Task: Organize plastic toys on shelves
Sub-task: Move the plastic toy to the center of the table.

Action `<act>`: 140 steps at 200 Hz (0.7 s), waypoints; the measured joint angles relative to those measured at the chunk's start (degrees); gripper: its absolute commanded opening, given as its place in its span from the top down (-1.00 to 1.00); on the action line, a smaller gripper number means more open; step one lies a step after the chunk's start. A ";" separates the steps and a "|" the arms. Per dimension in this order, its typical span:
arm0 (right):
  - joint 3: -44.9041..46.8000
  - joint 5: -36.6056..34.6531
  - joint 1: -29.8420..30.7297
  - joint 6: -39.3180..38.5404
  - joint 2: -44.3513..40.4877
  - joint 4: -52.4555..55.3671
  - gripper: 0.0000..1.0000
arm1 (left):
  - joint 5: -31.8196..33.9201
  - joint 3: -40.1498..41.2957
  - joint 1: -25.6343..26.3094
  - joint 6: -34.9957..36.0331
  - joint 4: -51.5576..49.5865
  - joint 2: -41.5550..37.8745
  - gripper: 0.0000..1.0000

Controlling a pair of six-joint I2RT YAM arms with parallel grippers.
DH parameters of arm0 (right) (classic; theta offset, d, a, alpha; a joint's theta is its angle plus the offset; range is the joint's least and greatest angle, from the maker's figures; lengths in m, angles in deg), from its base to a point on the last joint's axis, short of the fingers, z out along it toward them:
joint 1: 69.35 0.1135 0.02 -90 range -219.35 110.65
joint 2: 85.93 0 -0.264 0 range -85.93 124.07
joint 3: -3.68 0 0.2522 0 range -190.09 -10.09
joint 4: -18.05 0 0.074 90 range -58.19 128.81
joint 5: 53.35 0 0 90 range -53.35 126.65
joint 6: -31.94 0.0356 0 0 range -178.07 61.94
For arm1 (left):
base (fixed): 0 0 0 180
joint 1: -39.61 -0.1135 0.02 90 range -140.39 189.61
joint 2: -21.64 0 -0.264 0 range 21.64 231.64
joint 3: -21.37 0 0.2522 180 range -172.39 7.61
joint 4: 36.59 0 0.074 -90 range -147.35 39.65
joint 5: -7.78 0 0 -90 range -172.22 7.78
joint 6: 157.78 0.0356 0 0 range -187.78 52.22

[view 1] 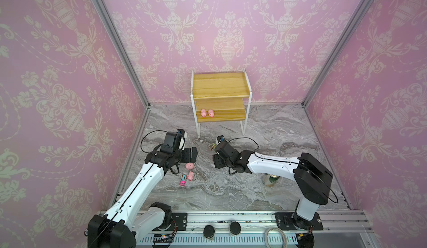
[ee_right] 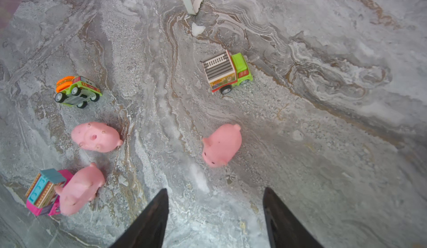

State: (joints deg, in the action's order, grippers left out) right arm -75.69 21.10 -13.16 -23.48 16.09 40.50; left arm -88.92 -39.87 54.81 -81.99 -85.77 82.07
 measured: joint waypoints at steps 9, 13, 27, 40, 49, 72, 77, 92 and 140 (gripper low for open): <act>-0.02 -1.99 1.29 2.49 0.28 -0.15 -0.30 | 0.00 0.00 0.00 0.00 0.00 -0.02 -0.98; -0.02 -2.84 1.88 3.78 0.46 -0.13 -0.30 | 0.00 0.00 0.00 0.00 0.00 -0.02 -0.98; -0.72 -5.31 3.23 7.74 1.51 0.31 -0.28 | 0.00 0.00 0.00 0.00 0.00 -0.09 -0.99; -2.43 -6.88 3.56 10.97 3.28 0.63 -0.26 | 0.00 0.00 0.00 0.00 0.00 -0.22 -0.99; -3.89 -7.85 3.58 13.05 4.85 0.72 -0.25 | 0.00 0.00 0.00 0.00 0.00 -0.33 -0.99; -7.34 -9.64 3.58 17.00 8.46 1.79 -0.24 | 0.00 0.00 0.00 0.00 0.00 -0.55 -0.98; -8.20 -10.01 3.58 17.70 9.22 2.19 -0.24 | 0.00 0.00 0.00 0.00 0.00 -0.61 -0.98; -11.04 -10.93 3.58 19.47 11.41 4.09 -0.23 | 0.00 0.00 0.00 0.00 0.02 -0.85 -0.98; -17.46 -13.31 3.58 22.82 16.37 10.43 -0.13 | 0.00 0.00 0.04 0.00 0.00 -0.87 -0.98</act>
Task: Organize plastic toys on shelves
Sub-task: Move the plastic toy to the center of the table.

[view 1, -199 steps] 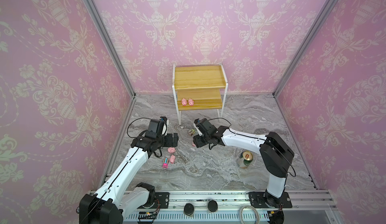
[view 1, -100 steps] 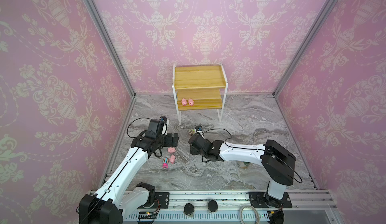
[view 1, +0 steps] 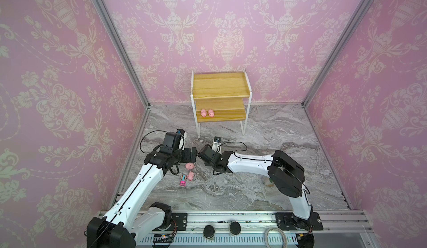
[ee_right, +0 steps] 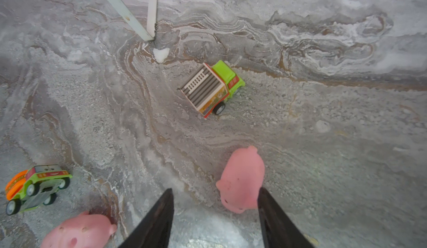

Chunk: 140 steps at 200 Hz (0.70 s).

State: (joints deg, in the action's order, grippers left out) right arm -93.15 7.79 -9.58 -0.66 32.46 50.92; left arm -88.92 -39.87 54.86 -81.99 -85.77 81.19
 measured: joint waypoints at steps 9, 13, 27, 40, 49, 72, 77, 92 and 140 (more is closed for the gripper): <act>-0.55 -0.17 0.00 0.46 0.68 0.85 -0.11 | 0.00 0.00 0.00 0.00 0.00 -0.02 -0.98; -0.70 -0.17 0.00 0.70 1.01 1.22 -0.10 | 0.00 0.00 0.00 0.00 0.00 -0.04 -0.99; -0.87 -0.33 0.00 1.31 1.73 2.43 -0.04 | 0.00 0.00 0.00 0.00 0.02 -0.22 -0.99; -0.87 -0.35 -0.11 1.68 2.19 3.30 0.01 | 0.00 0.00 0.00 0.00 0.02 -0.35 -0.98; -0.87 -0.35 -0.24 1.90 2.47 3.61 0.08 | 0.00 0.00 0.00 0.00 0.00 -0.37 -0.99; -1.07 -0.37 -0.81 1.57 3.04 4.15 0.29 | 0.00 0.00 0.00 0.00 0.02 -0.37 -0.99; -1.16 -0.39 -0.94 1.44 3.17 4.15 0.36 | 0.00 0.00 0.00 0.00 0.00 -0.37 -0.98; -1.25 -0.37 -1.40 0.35 3.26 4.11 0.43 | 0.00 0.00 0.00 0.00 0.02 -0.37 -0.99; 2.86 1.84 -2.45 -9.66 1.18 -1.11 0.49 | 0.00 0.00 0.00 0.00 0.00 -0.37 -0.99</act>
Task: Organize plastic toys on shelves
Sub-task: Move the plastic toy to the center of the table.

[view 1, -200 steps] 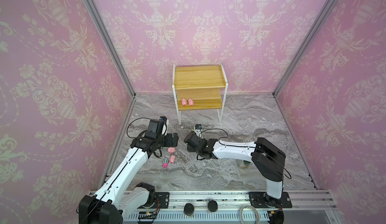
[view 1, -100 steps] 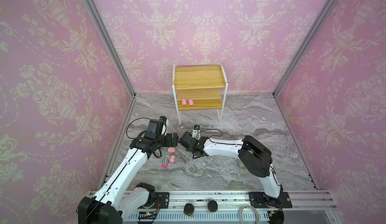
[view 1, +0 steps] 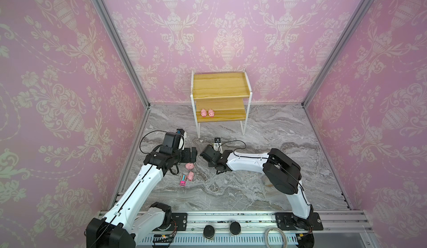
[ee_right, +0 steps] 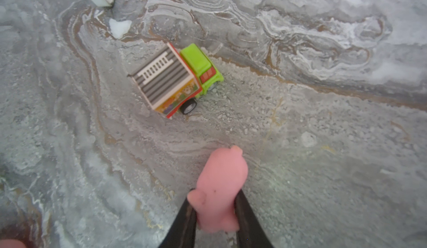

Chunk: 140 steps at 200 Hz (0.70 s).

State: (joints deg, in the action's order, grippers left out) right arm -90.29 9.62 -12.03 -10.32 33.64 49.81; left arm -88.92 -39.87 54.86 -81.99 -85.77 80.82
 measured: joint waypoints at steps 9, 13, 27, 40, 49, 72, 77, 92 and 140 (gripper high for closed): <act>2.69 1.07 -0.24 -2.67 -1.68 -1.88 0.51 | 0.00 0.00 0.00 0.00 0.00 0.00 -0.99; 3.89 1.31 -0.26 -3.78 -2.49 -2.49 0.50 | 0.00 0.00 0.00 0.00 0.00 0.00 -0.99; 8.96 2.95 -0.42 -8.11 -5.95 -4.72 0.45 | 0.00 0.00 0.00 0.00 0.02 0.00 -0.99; 14.01 4.72 -0.76 -12.24 -9.49 -6.73 0.44 | 0.00 0.00 0.00 0.00 0.02 0.00 -0.99; 16.85 6.32 -1.11 -15.04 -11.47 -8.09 0.43 | 0.00 0.00 0.00 0.00 0.00 0.00 -0.99; 20.70 10.16 -2.12 -21.24 -14.47 -10.12 0.41 | 0.00 0.00 0.00 0.00 0.00 0.00 -0.98; 20.96 10.88 -2.25 -22.40 -14.67 -10.29 0.41 | 0.00 0.00 0.00 0.00 0.02 0.00 -0.99; 21.07 12.74 -2.80 -25.57 -14.73 -10.82 0.34 | 0.00 0.00 0.00 0.00 0.02 0.00 -0.99; 21.09 16.39 -3.06 -32.72 -14.84 -11.28 -0.14 | 0.00 0.00 0.00 0.00 0.00 0.00 -0.99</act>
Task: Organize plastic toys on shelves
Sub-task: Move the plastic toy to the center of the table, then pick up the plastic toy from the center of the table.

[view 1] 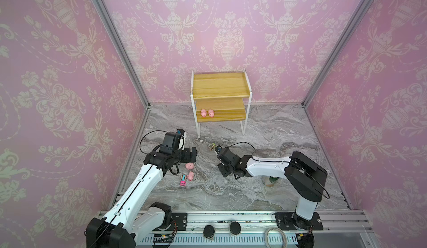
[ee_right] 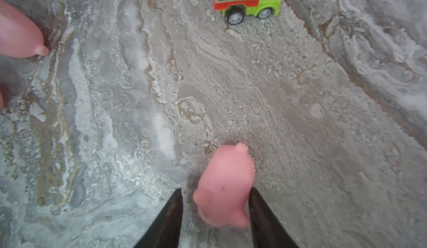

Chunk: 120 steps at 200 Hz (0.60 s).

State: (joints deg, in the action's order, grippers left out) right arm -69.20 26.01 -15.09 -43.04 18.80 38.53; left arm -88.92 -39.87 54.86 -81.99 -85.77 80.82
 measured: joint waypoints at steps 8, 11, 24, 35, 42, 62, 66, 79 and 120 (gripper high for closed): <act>0.07 0.26 -0.11 -1.11 -0.33 0.00 -0.20 | 0.00 0.00 0.00 0.00 0.02 0.00 -0.99; 0.13 0.42 -0.15 -1.31 -0.55 0.00 -0.22 | -0.02 0.00 0.00 0.00 0.02 0.00 -0.99; 0.74 0.46 -0.31 -2.43 -2.23 -0.04 -0.28 | -0.02 0.00 0.00 0.00 0.02 0.00 -0.99; 1.46 0.33 -0.31 -2.86 -4.52 -0.11 -0.29 | -0.02 0.00 0.00 0.00 0.02 0.00 -0.99; 1.81 0.20 -0.31 -2.82 -5.92 -0.26 -0.29 | -0.02 0.00 0.00 0.00 0.02 0.00 -0.99; 2.82 -1.36 -0.28 0.44 -9.33 -1.42 -0.28 | -0.02 0.00 0.00 0.00 0.02 0.00 -0.99; 2.97 -1.84 -0.28 1.79 -9.79 -1.62 -0.28 | -0.02 0.00 0.00 0.00 0.02 0.00 -0.99; 3.45 -3.69 0.00 7.06 -10.58 -2.34 -0.28 | -0.02 0.00 0.00 0.00 0.02 0.00 -0.99; 3.48 -12.46 4.92 23.37 -9.77 -0.50 -0.25 | -0.37 0.00 0.15 0.00 0.07 -0.13 -0.99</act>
State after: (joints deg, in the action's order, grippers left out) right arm -65.72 13.56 -10.17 -19.67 9.03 38.03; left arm -89.29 -39.87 55.01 -81.99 -85.71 80.69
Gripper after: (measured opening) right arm 0.635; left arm 0.992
